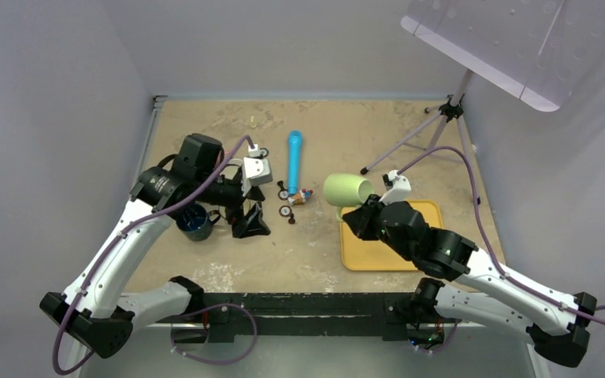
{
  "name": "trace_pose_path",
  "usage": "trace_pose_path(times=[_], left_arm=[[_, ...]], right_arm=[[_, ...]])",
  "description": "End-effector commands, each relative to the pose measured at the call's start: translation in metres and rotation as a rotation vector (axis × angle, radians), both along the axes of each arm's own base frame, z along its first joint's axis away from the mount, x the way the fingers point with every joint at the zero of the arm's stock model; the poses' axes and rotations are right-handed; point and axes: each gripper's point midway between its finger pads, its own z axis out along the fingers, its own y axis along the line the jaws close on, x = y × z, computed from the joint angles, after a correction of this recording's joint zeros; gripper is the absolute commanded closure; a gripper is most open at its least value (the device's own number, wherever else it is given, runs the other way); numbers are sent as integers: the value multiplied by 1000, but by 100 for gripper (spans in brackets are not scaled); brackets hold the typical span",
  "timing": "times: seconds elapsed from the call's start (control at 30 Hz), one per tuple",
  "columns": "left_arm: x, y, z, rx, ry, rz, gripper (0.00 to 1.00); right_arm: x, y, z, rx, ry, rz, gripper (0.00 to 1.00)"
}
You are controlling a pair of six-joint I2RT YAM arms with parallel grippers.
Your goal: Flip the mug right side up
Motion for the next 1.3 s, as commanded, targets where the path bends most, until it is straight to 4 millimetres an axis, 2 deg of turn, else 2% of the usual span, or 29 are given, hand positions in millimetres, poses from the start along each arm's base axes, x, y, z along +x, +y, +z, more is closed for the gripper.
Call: trace_pose_path(times=[0.0,0.1,0.17,0.2,0.33,0.47,0.57,0.63,0.7,0.73,0.77,0.8,0.83,0.87,0.9,0.93,1.0,1.07,1.1,1.17,1.27], left_arm=[[-4,-53,81,-394,90,-95,0],[8,-66,107,-486,115,-68,1],[14,-72,117,-523,157,-49,4],[16,-74,120,-533,169,-46,6],[27,-83,119,-550,250,-17,10],[33,-86,122,-556,252,-4,19],[29,-85,133,-583,226,-27,37],[23,-85,141,-606,233,-63,53],[17,-86,144,-616,251,-92,87],[15,-85,144,-613,260,-93,100],[14,-84,140,-603,268,-85,100],[14,-81,135,-582,258,-75,100],[16,-76,126,-539,243,-40,100],[31,-68,115,-471,176,58,100],[42,-53,101,-368,102,148,100],[55,-35,88,-247,2,214,100],[79,8,72,-34,-184,334,100],[97,60,65,156,-352,431,100],[102,80,59,225,-379,475,100],[113,135,53,373,-417,571,100],[118,204,37,564,-348,682,100]], right_arm=[[13,43,125,349,-317,116,100],[6,60,158,436,-386,207,100],[1,66,182,513,-443,246,100],[-1,69,188,536,-458,265,100],[-5,81,196,593,-473,311,100],[-8,90,195,631,-486,349,100],[-8,95,193,616,-479,367,100],[-8,100,190,613,-475,386,100],[-8,105,185,595,-459,401,100],[-6,107,182,580,-447,399,100],[-3,110,180,567,-432,393,100],[2,110,182,557,-416,367,95],[10,106,174,509,-384,316,73],[18,101,164,454,-350,260,51],[26,93,153,396,-314,196,35],[32,84,142,345,-282,139,29],[40,69,125,259,-240,56,25],[44,55,113,188,-207,-7,24],[45,50,107,154,-194,-30,24],[47,42,100,113,-185,-59,24],[48,37,96,81,-192,-66,24]])
